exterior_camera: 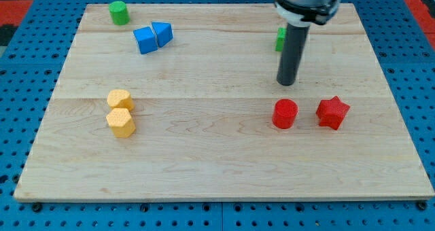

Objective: Move the green star to the top center

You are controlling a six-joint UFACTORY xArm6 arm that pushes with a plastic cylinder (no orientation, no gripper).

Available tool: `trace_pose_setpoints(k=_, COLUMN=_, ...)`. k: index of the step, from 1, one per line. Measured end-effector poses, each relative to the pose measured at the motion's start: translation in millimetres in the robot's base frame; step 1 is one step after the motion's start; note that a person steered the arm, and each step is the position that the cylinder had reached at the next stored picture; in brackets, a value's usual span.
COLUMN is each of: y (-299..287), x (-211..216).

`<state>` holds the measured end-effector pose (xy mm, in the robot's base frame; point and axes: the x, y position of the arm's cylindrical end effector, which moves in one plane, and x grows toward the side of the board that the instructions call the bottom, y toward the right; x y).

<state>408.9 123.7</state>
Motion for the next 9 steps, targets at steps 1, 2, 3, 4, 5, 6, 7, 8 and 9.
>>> trace_pose_setpoints(k=1, y=19.1, x=-14.6)
trace_pose_setpoints(k=2, y=38.4, x=-38.9)
trace_pose_setpoints(k=3, y=48.7, x=-58.0)
trace_pose_setpoints(k=4, y=54.8, x=-68.3)
trace_pose_setpoints(k=5, y=54.8, x=-69.3)
trace_pose_setpoints(k=6, y=54.8, x=-75.4)
trace_pose_setpoints(k=7, y=54.5, x=-75.4)
trace_pose_setpoints(k=8, y=40.7, x=-83.1)
trace_pose_setpoints(k=9, y=26.4, x=-96.3)
